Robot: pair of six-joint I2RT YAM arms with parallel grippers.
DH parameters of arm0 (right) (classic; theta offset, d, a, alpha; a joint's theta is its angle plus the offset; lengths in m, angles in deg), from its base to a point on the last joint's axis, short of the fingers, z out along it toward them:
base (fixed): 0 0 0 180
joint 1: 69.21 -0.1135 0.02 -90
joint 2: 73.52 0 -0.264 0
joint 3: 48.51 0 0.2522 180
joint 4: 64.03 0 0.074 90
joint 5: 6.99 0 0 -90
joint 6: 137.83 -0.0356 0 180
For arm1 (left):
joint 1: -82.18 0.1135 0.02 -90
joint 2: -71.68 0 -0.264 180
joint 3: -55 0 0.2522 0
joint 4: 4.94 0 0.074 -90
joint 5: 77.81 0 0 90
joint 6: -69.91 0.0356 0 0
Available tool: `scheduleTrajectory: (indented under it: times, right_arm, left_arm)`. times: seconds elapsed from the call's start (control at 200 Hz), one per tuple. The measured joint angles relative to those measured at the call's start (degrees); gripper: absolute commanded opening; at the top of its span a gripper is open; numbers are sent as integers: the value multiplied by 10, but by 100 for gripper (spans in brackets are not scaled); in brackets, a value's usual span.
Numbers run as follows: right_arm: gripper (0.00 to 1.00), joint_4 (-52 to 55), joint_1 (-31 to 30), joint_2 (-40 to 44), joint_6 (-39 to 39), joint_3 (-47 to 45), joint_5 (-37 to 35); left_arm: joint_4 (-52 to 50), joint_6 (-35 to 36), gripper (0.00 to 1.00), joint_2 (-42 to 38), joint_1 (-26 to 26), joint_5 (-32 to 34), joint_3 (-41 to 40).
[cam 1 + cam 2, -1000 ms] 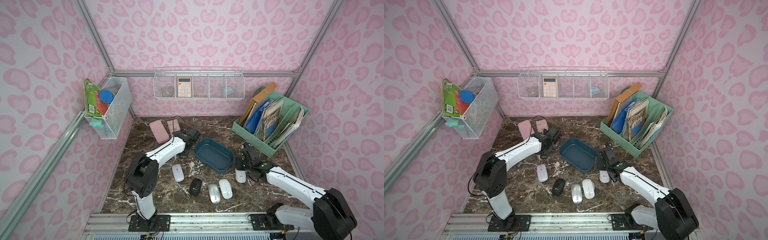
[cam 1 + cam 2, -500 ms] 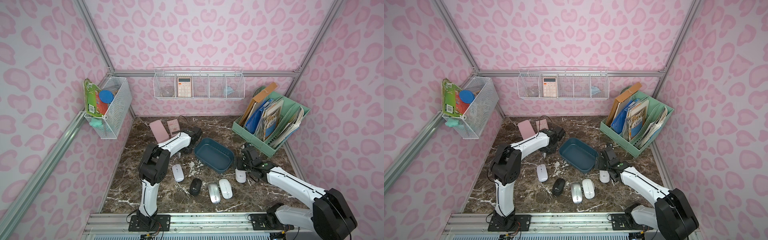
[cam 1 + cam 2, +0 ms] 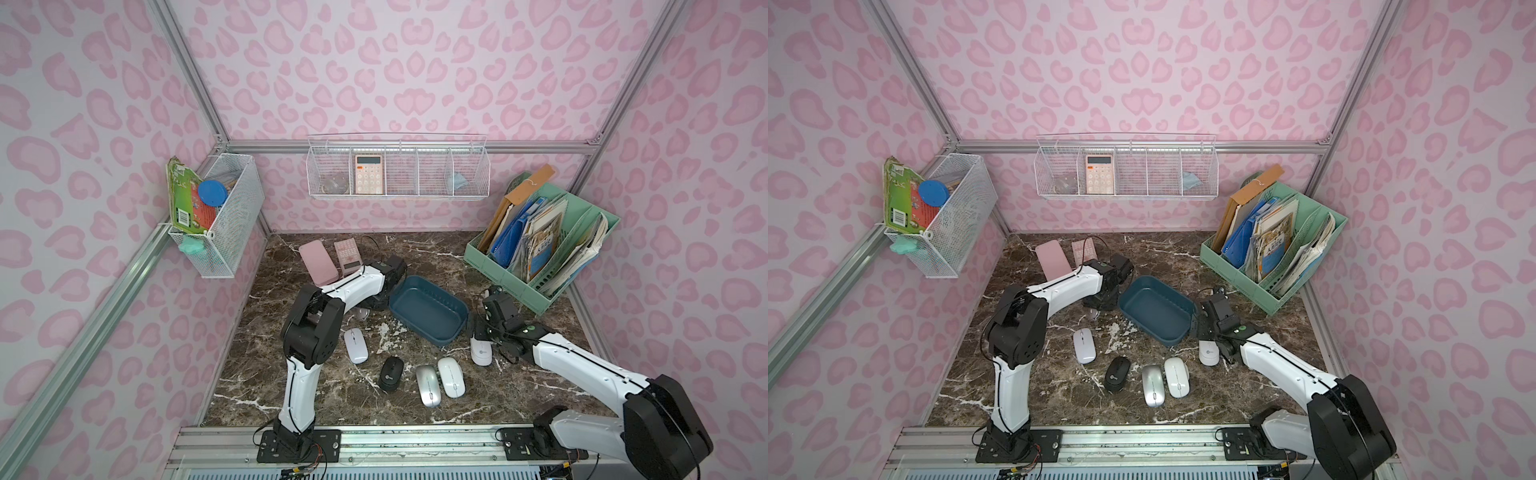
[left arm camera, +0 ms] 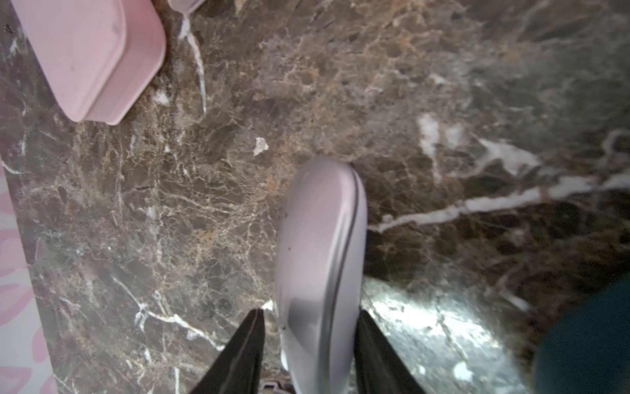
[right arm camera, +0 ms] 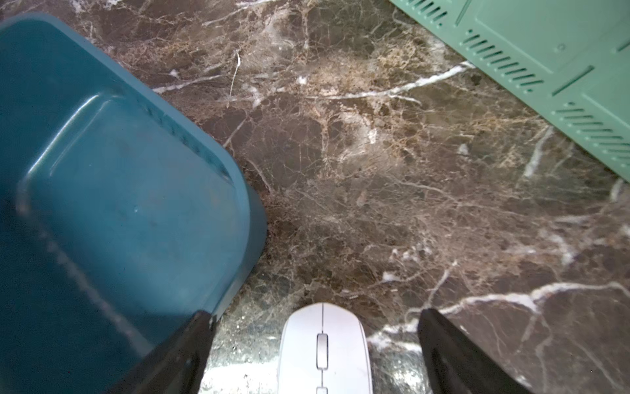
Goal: Take out the mouse from the storage box
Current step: Place the mouse at the center of the board.
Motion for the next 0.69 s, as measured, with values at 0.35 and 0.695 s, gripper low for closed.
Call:
scheduleTrajectory:
  times: [0.35, 0.695]
  right_arm:
    - [97, 1, 0, 6, 0, -1, 0]
    - [97, 24, 2, 35, 6, 42, -26]
  left_arm:
    - [13, -11, 71, -49, -4, -27, -31]
    - [65, -26, 81, -238, -5, -19, -158]
